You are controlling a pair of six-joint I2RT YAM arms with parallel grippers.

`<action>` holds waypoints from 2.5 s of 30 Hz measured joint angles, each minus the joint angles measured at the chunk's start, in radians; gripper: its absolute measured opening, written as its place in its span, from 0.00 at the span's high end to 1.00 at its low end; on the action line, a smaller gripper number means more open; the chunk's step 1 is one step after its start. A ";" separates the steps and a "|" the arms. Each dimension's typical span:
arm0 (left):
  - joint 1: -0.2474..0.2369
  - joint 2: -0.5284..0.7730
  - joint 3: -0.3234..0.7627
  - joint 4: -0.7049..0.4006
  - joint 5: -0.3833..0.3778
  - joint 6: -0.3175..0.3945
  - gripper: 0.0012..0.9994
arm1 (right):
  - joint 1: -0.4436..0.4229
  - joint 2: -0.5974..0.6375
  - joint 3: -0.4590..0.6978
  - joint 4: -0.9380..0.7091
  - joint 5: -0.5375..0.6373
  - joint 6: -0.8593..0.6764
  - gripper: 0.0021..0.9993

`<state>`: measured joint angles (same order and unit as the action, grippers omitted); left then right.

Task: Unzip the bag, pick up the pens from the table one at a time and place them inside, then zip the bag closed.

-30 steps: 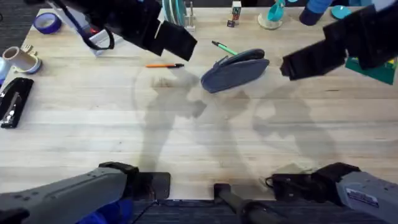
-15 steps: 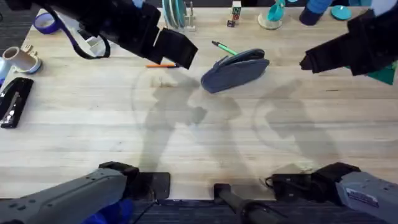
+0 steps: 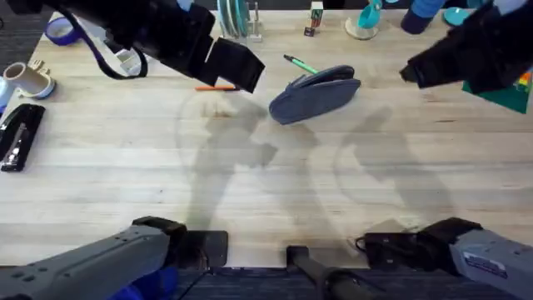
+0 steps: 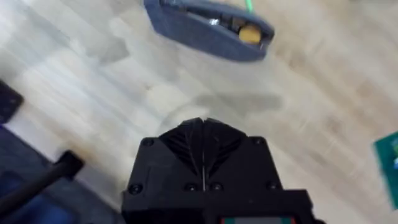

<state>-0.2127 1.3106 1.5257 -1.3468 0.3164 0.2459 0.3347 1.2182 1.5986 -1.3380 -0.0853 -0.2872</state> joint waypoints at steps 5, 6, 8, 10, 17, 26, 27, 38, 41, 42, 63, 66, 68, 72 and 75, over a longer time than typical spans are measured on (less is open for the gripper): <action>0.000 0.000 0.000 0.000 0.000 0.000 0.00 | 0.000 0.000 0.000 0.092 0.005 -0.140 0.97; 0.000 0.000 0.000 0.000 0.000 0.000 0.00 | 0.000 0.000 0.000 0.103 0.007 -0.169 0.97; 0.000 0.000 0.000 0.000 0.000 0.000 0.00 | 0.000 0.000 0.000 0.120 0.009 -0.236 0.97; 0.000 0.000 0.000 0.000 0.000 0.000 0.00 | 0.000 0.000 0.000 0.134 0.011 -0.301 0.97; 0.000 0.000 0.000 0.000 0.000 0.000 0.00 | -0.015 0.016 0.000 0.161 0.011 -0.557 0.97; 0.000 0.000 0.000 0.001 0.000 0.000 0.00 | -0.082 0.124 0.000 0.218 0.011 -0.666 0.97; 0.000 0.000 0.000 0.000 0.000 0.000 0.00 | -0.088 0.135 0.000 0.220 0.011 -0.679 0.97; 0.000 0.000 0.000 0.001 0.000 0.000 0.00 | -0.113 0.238 -0.001 0.349 0.011 -0.862 0.97; 0.000 0.000 0.000 0.002 0.000 0.000 0.00 | -0.114 0.249 -0.001 0.349 0.009 -0.901 0.97; 0.000 0.000 0.000 0.004 0.000 0.000 0.00 | -0.115 0.253 -0.001 0.347 0.002 -0.917 0.97; 0.000 0.000 0.000 0.030 0.000 0.000 0.00 | -0.209 0.369 -0.001 0.259 -0.209 -1.107 0.97; 0.000 0.000 0.000 0.031 0.000 0.000 0.00 | -0.209 0.389 -0.001 0.259 -0.221 -1.128 0.97; 0.000 0.000 0.000 0.031 0.000 0.000 0.00 | -0.209 0.411 -0.001 0.258 -0.225 -1.138 0.97; 0.000 0.000 0.000 0.030 0.000 0.000 0.00 | -0.209 0.465 -0.001 0.259 -0.228 -1.162 0.97; 0.000 0.000 0.000 0.030 0.000 0.000 0.00 | -0.209 0.514 -0.001 0.265 -0.230 -1.184 0.97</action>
<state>-0.2127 1.3106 1.5257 -1.3167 0.3164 0.2455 0.1257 1.7327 1.5974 -1.0727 -0.3153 -1.4709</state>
